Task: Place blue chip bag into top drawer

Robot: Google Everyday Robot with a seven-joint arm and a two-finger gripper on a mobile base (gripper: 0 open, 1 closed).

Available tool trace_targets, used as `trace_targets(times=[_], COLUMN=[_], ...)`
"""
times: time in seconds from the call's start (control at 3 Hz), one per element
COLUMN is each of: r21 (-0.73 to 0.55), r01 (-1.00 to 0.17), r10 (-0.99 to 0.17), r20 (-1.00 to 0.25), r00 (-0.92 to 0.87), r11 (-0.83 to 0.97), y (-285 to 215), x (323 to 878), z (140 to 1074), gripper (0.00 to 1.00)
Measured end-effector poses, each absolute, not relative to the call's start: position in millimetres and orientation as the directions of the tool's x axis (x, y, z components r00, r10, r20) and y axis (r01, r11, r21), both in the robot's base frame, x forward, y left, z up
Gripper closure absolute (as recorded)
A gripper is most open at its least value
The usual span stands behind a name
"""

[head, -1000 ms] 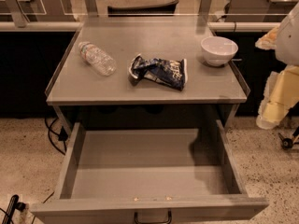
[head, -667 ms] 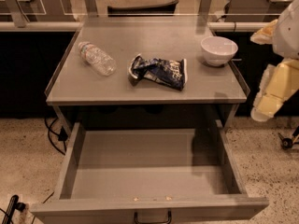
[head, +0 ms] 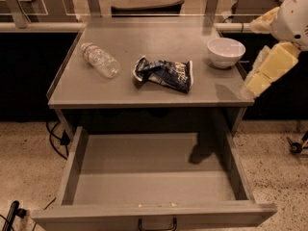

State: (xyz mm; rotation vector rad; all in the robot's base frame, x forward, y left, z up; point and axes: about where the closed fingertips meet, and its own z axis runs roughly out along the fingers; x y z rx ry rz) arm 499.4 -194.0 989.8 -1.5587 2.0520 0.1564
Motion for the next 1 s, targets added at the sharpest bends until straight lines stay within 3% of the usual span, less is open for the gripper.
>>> trace_targets(times=[1.0], r21=[-0.217], r01=[-0.912], r10=[-0.79], r20=[-0.592], r00=[-0.161], r11=[0.349], y=[-163.0], x=[533.1], z=[986.9], gripper=[0.0])
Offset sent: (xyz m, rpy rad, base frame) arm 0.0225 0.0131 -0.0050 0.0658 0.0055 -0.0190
